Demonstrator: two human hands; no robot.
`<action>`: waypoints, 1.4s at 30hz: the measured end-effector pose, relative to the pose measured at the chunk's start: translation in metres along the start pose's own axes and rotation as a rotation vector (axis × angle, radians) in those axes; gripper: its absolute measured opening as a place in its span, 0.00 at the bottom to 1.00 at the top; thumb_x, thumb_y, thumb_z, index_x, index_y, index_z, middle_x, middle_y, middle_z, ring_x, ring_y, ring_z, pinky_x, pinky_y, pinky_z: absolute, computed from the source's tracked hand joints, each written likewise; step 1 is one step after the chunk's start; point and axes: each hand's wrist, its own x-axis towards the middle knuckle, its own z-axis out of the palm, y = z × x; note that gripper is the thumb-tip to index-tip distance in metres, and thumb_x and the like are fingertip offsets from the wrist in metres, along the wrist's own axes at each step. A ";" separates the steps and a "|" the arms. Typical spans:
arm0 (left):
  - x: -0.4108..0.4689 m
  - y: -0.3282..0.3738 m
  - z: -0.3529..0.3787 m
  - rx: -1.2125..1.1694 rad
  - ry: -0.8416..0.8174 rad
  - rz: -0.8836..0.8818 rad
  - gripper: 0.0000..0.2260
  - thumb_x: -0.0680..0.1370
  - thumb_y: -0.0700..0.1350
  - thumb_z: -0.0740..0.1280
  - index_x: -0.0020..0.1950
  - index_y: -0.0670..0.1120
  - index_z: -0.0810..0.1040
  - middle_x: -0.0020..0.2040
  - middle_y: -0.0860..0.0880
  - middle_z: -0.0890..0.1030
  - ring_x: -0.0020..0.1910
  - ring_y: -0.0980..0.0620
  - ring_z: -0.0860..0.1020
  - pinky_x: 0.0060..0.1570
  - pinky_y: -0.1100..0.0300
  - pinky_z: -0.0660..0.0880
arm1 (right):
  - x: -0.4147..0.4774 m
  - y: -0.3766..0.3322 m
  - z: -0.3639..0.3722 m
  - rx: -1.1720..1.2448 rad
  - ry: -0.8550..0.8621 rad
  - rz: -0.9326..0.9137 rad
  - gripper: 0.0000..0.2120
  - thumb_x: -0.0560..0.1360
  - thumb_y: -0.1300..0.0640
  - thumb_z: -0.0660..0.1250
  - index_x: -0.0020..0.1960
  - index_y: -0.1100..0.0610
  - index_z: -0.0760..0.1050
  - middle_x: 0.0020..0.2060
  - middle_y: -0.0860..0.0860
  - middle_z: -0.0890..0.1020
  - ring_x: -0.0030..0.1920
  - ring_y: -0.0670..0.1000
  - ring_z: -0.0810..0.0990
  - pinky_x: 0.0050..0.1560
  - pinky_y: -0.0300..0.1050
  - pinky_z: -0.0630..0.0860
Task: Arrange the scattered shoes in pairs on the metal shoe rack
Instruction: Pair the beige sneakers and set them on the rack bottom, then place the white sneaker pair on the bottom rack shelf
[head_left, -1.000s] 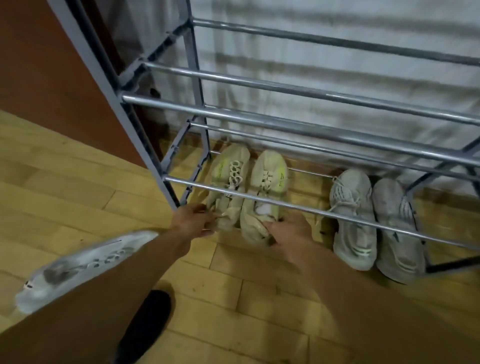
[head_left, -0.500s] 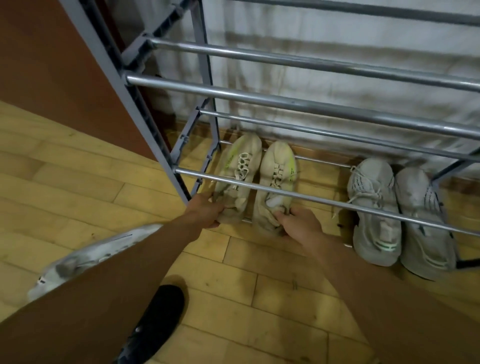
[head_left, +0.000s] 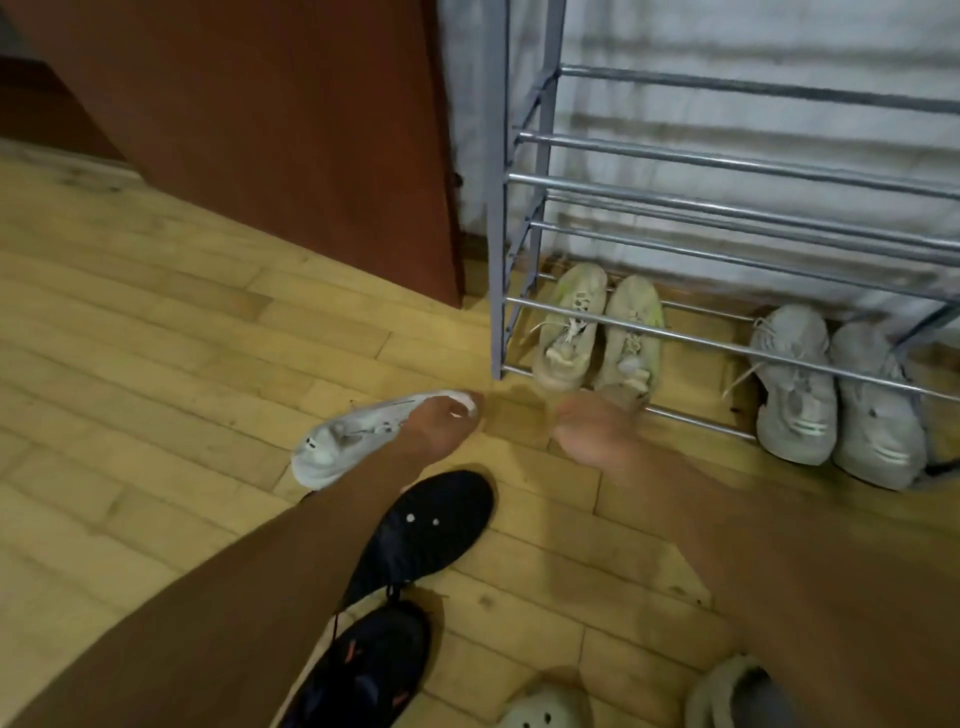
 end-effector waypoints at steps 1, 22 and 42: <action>-0.010 -0.007 -0.012 0.085 -0.029 0.011 0.08 0.80 0.37 0.62 0.54 0.39 0.81 0.51 0.40 0.80 0.52 0.43 0.77 0.53 0.59 0.69 | -0.008 -0.009 0.008 -0.006 -0.005 -0.015 0.13 0.75 0.62 0.60 0.57 0.60 0.78 0.57 0.56 0.80 0.60 0.57 0.78 0.53 0.44 0.75; 0.025 -0.135 -0.094 0.280 0.232 -0.249 0.25 0.80 0.45 0.60 0.75 0.39 0.60 0.71 0.38 0.67 0.65 0.38 0.72 0.57 0.49 0.72 | -0.006 -0.012 0.098 0.103 -0.215 -0.022 0.21 0.78 0.58 0.63 0.70 0.55 0.71 0.65 0.52 0.76 0.65 0.52 0.74 0.60 0.42 0.70; -0.045 -0.086 -0.094 -0.038 0.023 -0.404 0.13 0.68 0.40 0.77 0.41 0.34 0.77 0.35 0.41 0.77 0.33 0.45 0.75 0.33 0.58 0.74 | -0.081 -0.032 0.035 -0.119 -0.257 -0.109 0.15 0.78 0.59 0.62 0.62 0.63 0.78 0.60 0.58 0.80 0.60 0.56 0.78 0.62 0.50 0.75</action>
